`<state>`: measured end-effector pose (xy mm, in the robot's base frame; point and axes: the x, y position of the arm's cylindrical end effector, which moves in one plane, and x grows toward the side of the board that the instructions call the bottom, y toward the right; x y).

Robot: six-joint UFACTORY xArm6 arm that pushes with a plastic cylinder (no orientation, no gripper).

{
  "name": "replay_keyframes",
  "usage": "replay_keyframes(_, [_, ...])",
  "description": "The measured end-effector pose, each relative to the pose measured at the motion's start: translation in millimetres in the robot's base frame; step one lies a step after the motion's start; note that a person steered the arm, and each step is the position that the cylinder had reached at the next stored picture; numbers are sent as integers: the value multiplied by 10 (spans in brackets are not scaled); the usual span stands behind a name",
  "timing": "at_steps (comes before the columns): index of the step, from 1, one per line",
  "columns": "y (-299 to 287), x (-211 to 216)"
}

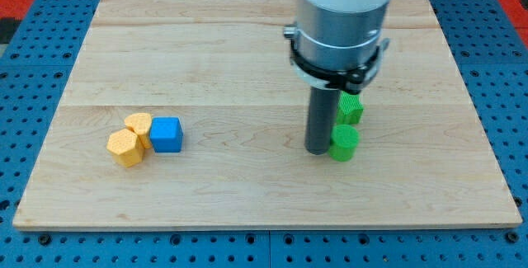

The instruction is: Move the green circle towards the bottom center

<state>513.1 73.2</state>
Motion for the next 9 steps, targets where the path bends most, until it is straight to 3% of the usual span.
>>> replay_keyframes(1, [120, 18])
replay_keyframes(2, [-324, 73])
replay_keyframes(3, [-175, 519])
replay_keyframes(4, [411, 844])
replay_keyframes(5, [1188, 837])
replay_keyframes(6, [1529, 422])
replay_keyframes(7, [1406, 9])
replay_keyframes(9, [496, -213])
